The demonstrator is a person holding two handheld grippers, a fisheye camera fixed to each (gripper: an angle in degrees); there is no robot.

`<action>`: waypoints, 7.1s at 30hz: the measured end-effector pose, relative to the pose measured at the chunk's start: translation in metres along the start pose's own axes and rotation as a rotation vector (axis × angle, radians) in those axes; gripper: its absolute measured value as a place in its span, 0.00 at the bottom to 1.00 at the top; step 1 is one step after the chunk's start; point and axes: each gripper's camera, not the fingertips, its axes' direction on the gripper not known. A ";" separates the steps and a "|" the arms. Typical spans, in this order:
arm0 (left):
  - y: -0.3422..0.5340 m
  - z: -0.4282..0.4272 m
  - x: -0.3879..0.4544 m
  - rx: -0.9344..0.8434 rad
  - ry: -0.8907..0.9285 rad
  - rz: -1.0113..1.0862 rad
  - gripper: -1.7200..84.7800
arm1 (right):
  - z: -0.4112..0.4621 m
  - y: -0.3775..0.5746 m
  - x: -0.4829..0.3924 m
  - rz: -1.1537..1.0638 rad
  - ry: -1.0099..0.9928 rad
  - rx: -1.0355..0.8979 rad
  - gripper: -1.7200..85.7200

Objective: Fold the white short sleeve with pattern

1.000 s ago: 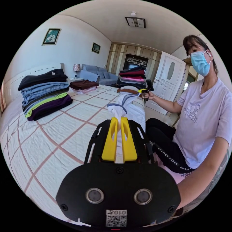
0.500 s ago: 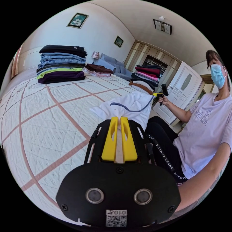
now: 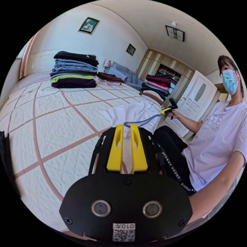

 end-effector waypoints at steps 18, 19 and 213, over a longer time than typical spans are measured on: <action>-0.074 0.158 0.083 -0.398 0.009 0.195 0.04 | 0.077 -0.078 -0.052 -0.169 0.020 -0.066 0.06; -0.068 0.154 0.075 -0.402 0.042 0.162 0.04 | 0.077 -0.074 -0.051 -0.183 0.028 -0.072 0.06; 0.184 0.460 0.179 -0.343 -0.297 0.201 0.14 | 0.074 -0.026 -0.036 0.412 0.121 0.307 0.05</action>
